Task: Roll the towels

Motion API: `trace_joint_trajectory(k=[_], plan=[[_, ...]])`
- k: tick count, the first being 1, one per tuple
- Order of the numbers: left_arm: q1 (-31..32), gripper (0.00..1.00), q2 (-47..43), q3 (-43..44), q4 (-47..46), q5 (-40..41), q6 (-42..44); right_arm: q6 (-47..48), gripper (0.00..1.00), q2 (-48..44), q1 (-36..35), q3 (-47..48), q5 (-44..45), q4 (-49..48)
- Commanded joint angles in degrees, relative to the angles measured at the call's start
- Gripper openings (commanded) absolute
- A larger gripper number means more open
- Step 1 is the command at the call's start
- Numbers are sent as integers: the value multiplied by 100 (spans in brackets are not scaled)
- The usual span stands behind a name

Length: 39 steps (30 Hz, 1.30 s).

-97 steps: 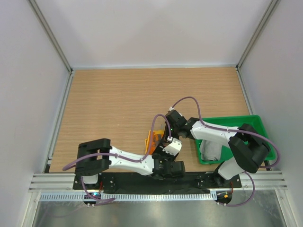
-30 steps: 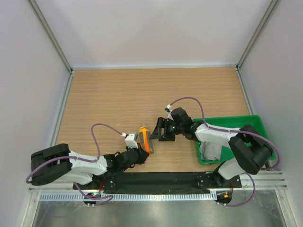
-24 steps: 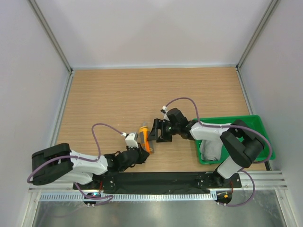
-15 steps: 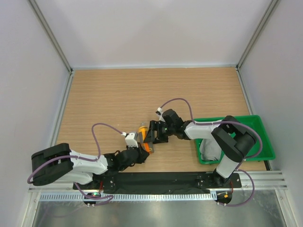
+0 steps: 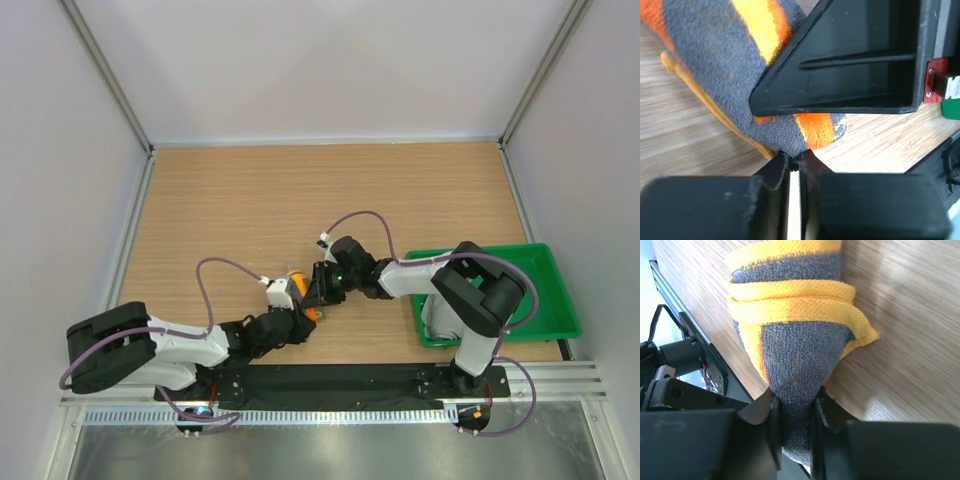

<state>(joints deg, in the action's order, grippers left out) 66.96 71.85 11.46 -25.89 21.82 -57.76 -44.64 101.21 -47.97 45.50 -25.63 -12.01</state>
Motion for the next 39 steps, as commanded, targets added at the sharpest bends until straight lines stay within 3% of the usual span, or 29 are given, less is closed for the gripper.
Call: trace_joint_trajectory(k=[1, 2, 5, 8, 11, 18, 25, 29, 32, 39], plan=[[-60, 10, 162, 347, 435, -160, 352, -27, 16, 66, -152, 196, -48, -100], [-60, 21, 206, 504, 531, -204, 431, -27, 13, 48, -152, 240, -13, -56], [-60, 40, 303, 778, 883, -345, 678, -53, 6, -4, -12, 346, 58, 181], [-60, 54, 128, 805, 989, -389, 704, 34, 3, -180, 225, 372, 102, 548], [-60, 60, -223, 831, 1252, -372, 748, 376, 1, -741, 656, 381, 295, 1381], [-60, 62, -865, 980, 1920, -179, 1064, 1229, 1, -2253, 1816, 661, 672, 3483], [-60, 61, -1121, 1112, 2132, -82, 1170, 1713, 1, -3317, 2449, 1365, 2376, 6039], [-60, 60, -1104, 1112, 2176, -73, 1153, 1722, 1, -3319, 2494, 1664, 4130, 6981], [-60, 59, -1112, 1121, 2167, -108, 1126, 1617, 1, -3231, 2494, 1490, 4732, 7212], [-60, 59, -1314, 1042, 2202, -99, 1082, 1467, 1, -2476, 2494, 1366, 4945, 7134]])
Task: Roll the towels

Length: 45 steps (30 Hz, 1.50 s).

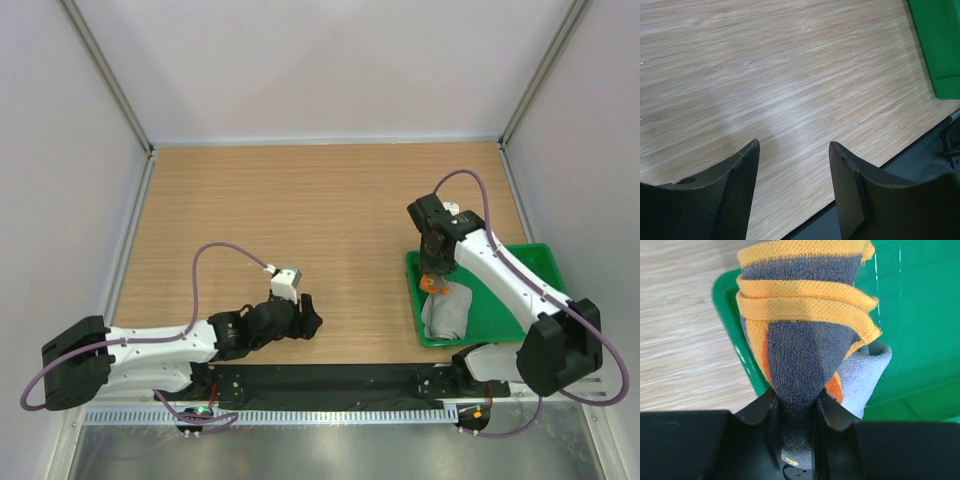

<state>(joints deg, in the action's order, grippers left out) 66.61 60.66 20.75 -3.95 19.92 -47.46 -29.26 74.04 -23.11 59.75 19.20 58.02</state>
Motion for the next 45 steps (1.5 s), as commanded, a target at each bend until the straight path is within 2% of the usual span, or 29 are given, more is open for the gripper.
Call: trace_joint_trajectory(k=[1, 4, 7, 8, 11, 16, 19, 24, 28, 35, 38, 45], plan=[[-25, 59, -230, 78, 16, 126, 44, -63, 1, 390, -9, -103, 209, -35], [-34, 58, -353, 43, 69, 187, 44, 34, 1, 594, -18, -261, -353, -325], [-34, 58, -494, 25, 148, 275, 53, 139, 1, 778, -18, -437, -1373, -957], [-34, 58, -520, 8, 166, 310, 53, 166, 1, 822, -26, -498, -2063, -1098], [-34, 58, -678, -54, 227, 389, 44, 201, 1, 849, -96, -412, -2909, -1538], [-34, 58, -951, -98, 525, 582, 35, 79, 1, 1059, -255, -78, -3967, -2188], [-43, 58, -1179, -150, 631, 705, 35, -53, 1, 1367, -579, 221, -4424, -2574], [-78, 58, -1522, -159, 877, 794, 70, -168, 1, 1570, -765, 661, -4321, -2840], [-87, 58, -1645, -54, 1159, 899, 149, -212, 1, 940, -424, 776, -3477, -2454], [-113, 58, -1734, -89, 1133, 934, 211, -485, 1, -380, 666, -121, -3292, -2015], [-122, 58, -1663, -71, 1063, 865, 220, -371, 1, -513, 843, -209, -2732, -1191], [-131, 57, -1549, -71, 887, 820, 211, -467, 1, -304, 774, -867, -2177, -1065]])
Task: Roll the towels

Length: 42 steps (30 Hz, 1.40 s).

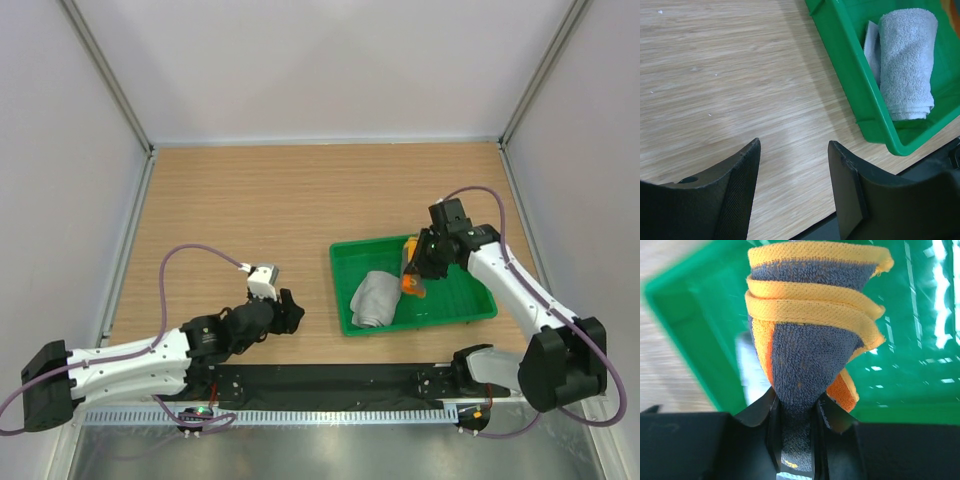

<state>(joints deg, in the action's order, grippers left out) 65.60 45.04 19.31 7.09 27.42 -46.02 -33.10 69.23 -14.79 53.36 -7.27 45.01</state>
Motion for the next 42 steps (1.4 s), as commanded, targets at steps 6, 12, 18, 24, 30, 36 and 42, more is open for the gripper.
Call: trace_joint_trajectory(k=[6, 12, 18, 24, 30, 36, 42], plan=[[-30, 57, 40, 55, -252, 79, 58, -170, 1, 618, -279, -827, -186, -536], [-48, 57, 58, 90, -156, 71, 49, -363, 1, 39, -350, -1047, -1786, -2012], [-74, 57, 23, 90, -112, 88, 23, -583, 1, -95, -349, -1530, -2306, -2769], [-83, 57, 93, 117, -112, 62, 5, -680, 1, 99, -332, -2216, -2165, -3217], [-92, 57, 84, 170, -50, 53, 23, -496, 1, -85, -279, -2340, -1586, -2825], [-92, 57, 102, 196, -32, 53, 23, -109, 14, 134, -270, -2120, -926, -2086], [-92, 56, 190, 240, -76, 27, 23, -135, 48, 381, -270, -2190, -996, -2102]])
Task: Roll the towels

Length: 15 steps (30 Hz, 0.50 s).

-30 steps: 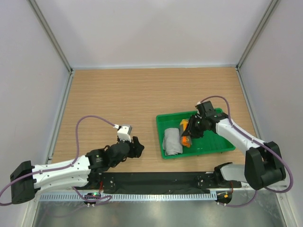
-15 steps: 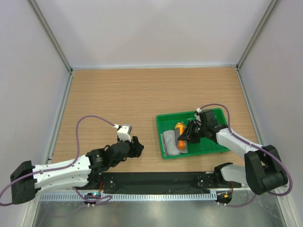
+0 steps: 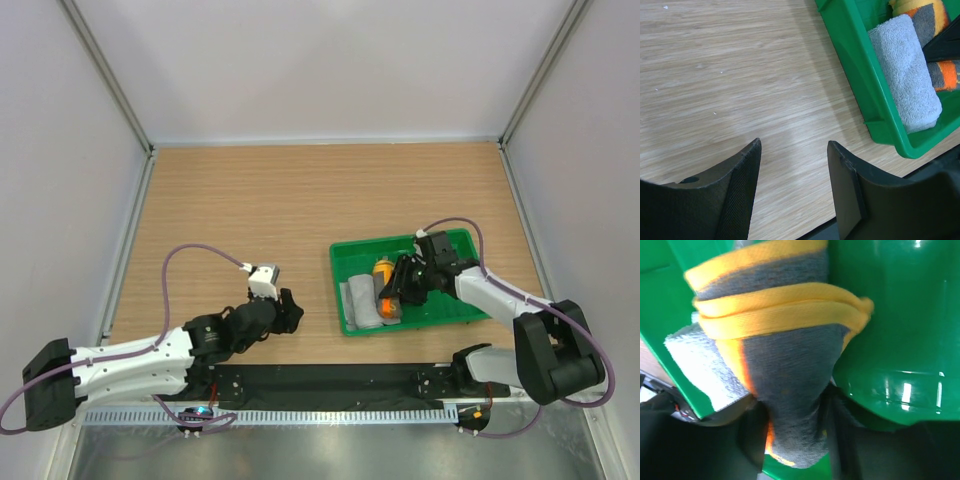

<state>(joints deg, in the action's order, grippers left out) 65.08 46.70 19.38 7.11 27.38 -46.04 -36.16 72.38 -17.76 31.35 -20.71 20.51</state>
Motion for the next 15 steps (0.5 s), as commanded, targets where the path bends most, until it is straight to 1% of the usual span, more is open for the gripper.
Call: trace_joint_trajectory(k=[1, 2, 3, 12, 14, 15], plan=[[-39, 56, 32, 233, -70, 40, 25, 180, 52, 22, 18, 63, 383, 392], [-39, 56, 32, 233, -70, 40, 25, 197, 58, -74, 27, 116, 479, 549], [-39, 56, 24, 251, -70, 48, 34, 223, 61, -144, 18, 221, 532, 646], [-65, 56, 68, 295, -43, 84, 51, 513, 76, -839, 27, 1064, 1059, 1771], [-66, 56, 68, 321, -35, 92, 69, 514, 84, -892, 9, 1214, 1121, 1999], [-74, 56, 76, 321, -9, 101, 69, 514, 87, -927, 9, 1328, 1139, 2044]])
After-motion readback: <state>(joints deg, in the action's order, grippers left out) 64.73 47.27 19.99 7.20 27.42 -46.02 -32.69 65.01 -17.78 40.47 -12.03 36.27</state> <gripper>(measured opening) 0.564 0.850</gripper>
